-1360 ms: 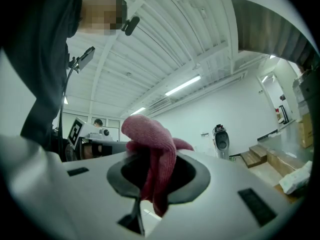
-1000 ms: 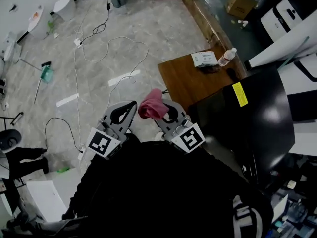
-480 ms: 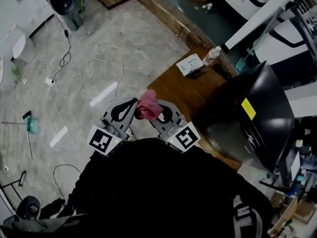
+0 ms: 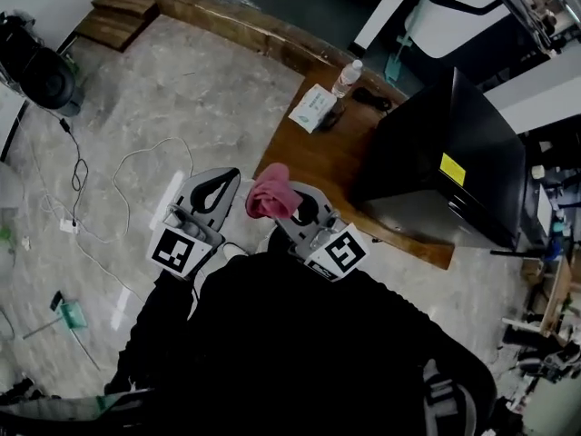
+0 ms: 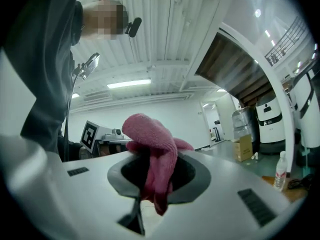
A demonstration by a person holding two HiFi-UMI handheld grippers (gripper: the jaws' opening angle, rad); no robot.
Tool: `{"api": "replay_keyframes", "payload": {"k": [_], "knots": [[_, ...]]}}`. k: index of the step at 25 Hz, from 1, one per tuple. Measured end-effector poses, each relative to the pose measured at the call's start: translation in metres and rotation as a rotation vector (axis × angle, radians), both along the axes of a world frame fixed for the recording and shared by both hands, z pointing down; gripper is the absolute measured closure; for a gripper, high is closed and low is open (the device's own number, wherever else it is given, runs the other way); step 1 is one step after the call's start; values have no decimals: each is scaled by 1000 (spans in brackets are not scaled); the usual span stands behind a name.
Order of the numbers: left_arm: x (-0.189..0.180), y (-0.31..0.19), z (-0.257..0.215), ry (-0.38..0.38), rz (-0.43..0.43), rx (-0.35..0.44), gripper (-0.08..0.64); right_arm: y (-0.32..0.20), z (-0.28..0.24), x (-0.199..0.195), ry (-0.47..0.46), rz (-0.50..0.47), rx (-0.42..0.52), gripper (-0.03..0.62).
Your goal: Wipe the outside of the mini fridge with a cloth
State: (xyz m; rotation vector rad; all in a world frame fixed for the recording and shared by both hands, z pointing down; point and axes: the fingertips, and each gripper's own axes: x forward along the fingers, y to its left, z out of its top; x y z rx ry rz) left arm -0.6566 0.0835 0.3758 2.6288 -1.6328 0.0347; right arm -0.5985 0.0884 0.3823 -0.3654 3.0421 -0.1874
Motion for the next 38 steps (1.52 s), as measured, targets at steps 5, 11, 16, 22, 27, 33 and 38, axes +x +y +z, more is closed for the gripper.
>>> {"api": "replay_keyframes", "payload": {"k": [5, 11, 16, 22, 27, 33, 38], "knots": [[33, -73, -5, -28, 169, 19, 557, -58, 6, 17, 0, 124, 0, 503], [71, -154, -21, -65, 309, 27, 558, -145, -5, 48, -61, 257, -26, 503], [107, -208, -21, -76, 405, 47, 558, -194, 3, 87, -57, 385, -24, 503], [145, -260, -16, -64, 569, 53, 558, -243, 8, 131, -72, 582, -42, 502], [170, -317, -1, -41, 701, 53, 558, -298, 10, 164, -106, 798, -60, 502], [211, -388, -5, -18, 905, 76, 558, -367, -3, 224, -322, 1142, -135, 506], [244, -439, -5, -6, 1026, 102, 558, -419, 5, 275, -590, 1336, -236, 508]]}}
